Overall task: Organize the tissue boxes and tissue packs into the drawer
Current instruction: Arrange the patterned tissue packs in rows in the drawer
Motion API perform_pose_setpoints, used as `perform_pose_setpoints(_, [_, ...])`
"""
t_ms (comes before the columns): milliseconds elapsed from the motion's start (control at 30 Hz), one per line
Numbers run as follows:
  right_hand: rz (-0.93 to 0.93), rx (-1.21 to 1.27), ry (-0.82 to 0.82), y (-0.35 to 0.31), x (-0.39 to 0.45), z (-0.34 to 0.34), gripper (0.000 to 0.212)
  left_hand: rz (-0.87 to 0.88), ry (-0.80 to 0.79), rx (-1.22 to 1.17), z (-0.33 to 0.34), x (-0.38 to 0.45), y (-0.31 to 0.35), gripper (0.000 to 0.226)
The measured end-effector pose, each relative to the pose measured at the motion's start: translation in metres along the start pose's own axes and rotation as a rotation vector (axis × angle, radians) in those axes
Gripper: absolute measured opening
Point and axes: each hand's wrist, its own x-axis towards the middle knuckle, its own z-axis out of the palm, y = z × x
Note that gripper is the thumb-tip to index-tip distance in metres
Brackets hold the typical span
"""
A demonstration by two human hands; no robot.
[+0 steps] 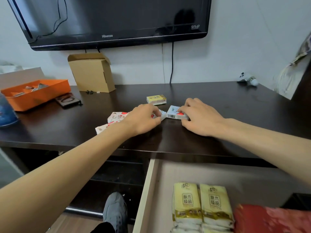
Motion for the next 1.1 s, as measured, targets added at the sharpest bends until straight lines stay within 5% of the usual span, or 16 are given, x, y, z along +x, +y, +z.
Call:
perform_pose_setpoints(233, [-0.011, -0.027, -0.048, -0.01, -0.062, -0.03, 0.029, 0.087, -0.01, -0.225, -0.002, -0.026, 0.012, 0.027])
perform_pose_setpoints(400, [-0.044, 0.137, -0.104, -0.008, -0.075, -0.047, 0.044, 0.139, 0.041, -0.227, -0.006, -0.035, 0.02, 0.015])
perform_pose_setpoints(567, [0.036, 0.189, -0.237, -0.006, -0.067, -0.05, 0.05, -0.025, -0.123, -0.013, -0.005, -0.036, 0.027, 0.067])
perform_pose_setpoints(633, [0.073, 0.129, -0.173, -0.003, -0.069, -0.048, 0.046, -0.012, -0.096, 0.036, -0.001, -0.038, 0.029, 0.057])
perform_pose_setpoints(800, [0.101, 0.135, -0.22, 0.004, -0.072, -0.043, 0.084, 0.044, -0.068, -0.088, 0.004, -0.051, 0.042, 0.047])
perform_pose_setpoints(967, [0.093, 0.246, -0.231, 0.008, -0.076, -0.046, 0.063, 0.058, -0.117, -0.189, 0.01, -0.059, 0.052, 0.044])
perform_pose_setpoints(1100, [0.11, 0.318, -0.204, 0.012, -0.082, -0.048, 0.071, 0.019, -0.096, -0.218, 0.012, -0.063, 0.055, 0.038])
